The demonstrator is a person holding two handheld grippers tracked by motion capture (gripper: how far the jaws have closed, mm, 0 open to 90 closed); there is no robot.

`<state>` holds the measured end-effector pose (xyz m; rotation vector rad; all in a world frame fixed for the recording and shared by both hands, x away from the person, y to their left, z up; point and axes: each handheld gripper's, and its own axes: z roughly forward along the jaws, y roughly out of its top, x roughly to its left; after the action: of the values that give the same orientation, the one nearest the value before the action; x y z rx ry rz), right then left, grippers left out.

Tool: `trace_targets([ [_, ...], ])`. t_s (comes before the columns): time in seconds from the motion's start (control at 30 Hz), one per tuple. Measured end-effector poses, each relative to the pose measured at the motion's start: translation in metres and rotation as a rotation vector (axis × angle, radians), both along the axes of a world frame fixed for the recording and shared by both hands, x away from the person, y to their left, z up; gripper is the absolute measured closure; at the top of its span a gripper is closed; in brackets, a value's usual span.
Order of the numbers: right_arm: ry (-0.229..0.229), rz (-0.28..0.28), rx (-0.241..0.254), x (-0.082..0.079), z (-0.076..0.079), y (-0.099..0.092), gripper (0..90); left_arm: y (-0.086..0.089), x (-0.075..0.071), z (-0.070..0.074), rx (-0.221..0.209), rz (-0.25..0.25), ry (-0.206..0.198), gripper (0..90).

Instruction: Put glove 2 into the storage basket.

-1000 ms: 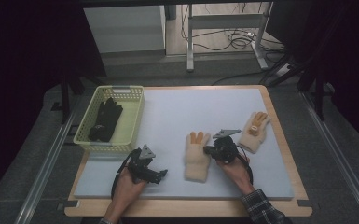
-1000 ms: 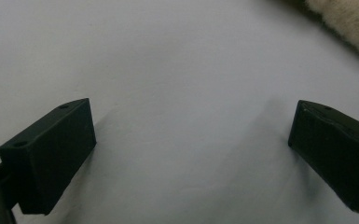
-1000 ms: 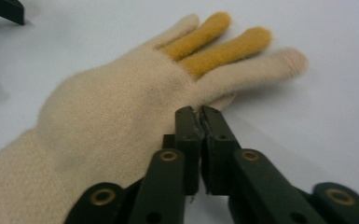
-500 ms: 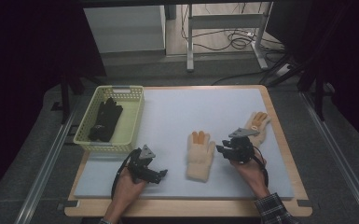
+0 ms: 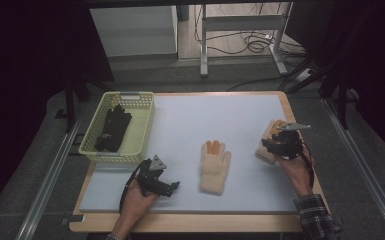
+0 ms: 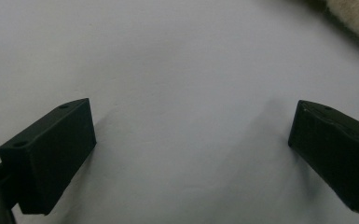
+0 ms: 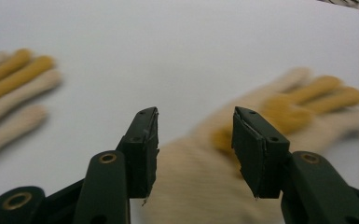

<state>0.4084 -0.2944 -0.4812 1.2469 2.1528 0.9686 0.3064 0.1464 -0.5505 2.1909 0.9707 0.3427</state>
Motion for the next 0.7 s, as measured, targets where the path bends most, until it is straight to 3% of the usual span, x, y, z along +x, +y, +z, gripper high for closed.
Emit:
trace_targets([
  [0.2, 0.018, -0.055, -0.005, 0.019, -0.011, -0.028, 43.2, 0.0, 0.0, 0.0, 0.0, 0.0, 0.0, 0.7],
  [0.3, 0.024, -0.038, -0.028, 0.025, -0.023, -0.032, 36.2, 0.0, 0.0, 0.0, 0.0, -0.001, 0.0, 0.7],
  [0.43, 0.006, -0.014, -0.068, 0.029, -0.036, -0.029, 35.1, 0.0, 0.0, 0.0, 0.0, 0.0, 0.0, 0.7],
  [0.53, 0.0, 0.005, -0.064, 0.031, -0.039, -0.028, 44.1, 0.0, 0.0, 0.0, 0.0, -0.001, 0.0, 0.6],
  [0.7, 0.048, 0.001, -0.048, 0.031, -0.035, -0.027, 61.2, 0.0, 0.0, 0.0, 0.0, -0.001, 0.0, 0.7],
])
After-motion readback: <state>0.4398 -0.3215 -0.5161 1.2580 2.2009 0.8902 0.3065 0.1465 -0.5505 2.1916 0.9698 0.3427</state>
